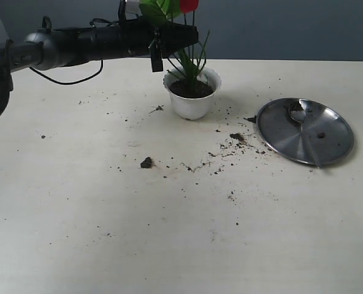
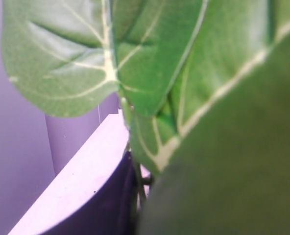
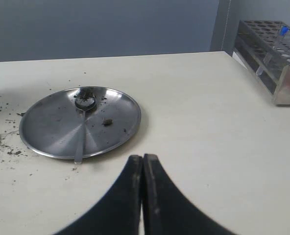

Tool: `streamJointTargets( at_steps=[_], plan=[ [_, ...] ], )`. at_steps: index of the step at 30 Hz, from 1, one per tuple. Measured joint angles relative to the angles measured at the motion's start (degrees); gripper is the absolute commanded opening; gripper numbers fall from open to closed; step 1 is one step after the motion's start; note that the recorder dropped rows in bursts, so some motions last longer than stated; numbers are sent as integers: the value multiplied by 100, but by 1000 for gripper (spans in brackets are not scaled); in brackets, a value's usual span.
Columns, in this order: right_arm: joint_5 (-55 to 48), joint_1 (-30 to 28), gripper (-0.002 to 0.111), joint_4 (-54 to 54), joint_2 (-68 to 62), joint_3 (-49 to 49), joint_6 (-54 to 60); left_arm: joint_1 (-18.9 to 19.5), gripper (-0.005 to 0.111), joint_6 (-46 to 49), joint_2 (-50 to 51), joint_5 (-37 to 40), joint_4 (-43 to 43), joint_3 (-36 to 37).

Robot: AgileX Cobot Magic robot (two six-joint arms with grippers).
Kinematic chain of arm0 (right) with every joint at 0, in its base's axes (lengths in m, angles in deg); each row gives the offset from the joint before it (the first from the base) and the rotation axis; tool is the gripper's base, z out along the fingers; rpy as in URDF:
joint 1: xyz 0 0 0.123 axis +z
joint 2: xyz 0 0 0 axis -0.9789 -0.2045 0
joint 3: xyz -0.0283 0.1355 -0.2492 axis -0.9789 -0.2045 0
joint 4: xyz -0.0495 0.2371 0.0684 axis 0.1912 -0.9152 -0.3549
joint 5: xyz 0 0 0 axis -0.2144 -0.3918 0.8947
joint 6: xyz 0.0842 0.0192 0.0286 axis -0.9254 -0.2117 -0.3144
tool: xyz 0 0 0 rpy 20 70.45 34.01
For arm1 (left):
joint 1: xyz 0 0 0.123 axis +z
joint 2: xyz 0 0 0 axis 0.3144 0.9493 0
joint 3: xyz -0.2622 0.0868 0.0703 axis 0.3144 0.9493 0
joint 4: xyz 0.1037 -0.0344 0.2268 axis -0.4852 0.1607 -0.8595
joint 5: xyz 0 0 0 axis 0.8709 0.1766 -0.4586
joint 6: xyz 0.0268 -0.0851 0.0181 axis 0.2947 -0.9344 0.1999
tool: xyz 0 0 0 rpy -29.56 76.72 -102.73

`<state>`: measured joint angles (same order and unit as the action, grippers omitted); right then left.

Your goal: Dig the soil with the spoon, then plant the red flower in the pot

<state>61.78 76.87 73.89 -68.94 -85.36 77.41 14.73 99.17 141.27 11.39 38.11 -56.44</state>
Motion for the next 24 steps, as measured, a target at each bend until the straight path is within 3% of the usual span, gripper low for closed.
streamJointTargets(
  at_steps=[24],
  plan=[
    [0, 0, 0, 0, 0, 0, 0, -70, 0, 0, 134, -146, -111, 37]
  ],
)
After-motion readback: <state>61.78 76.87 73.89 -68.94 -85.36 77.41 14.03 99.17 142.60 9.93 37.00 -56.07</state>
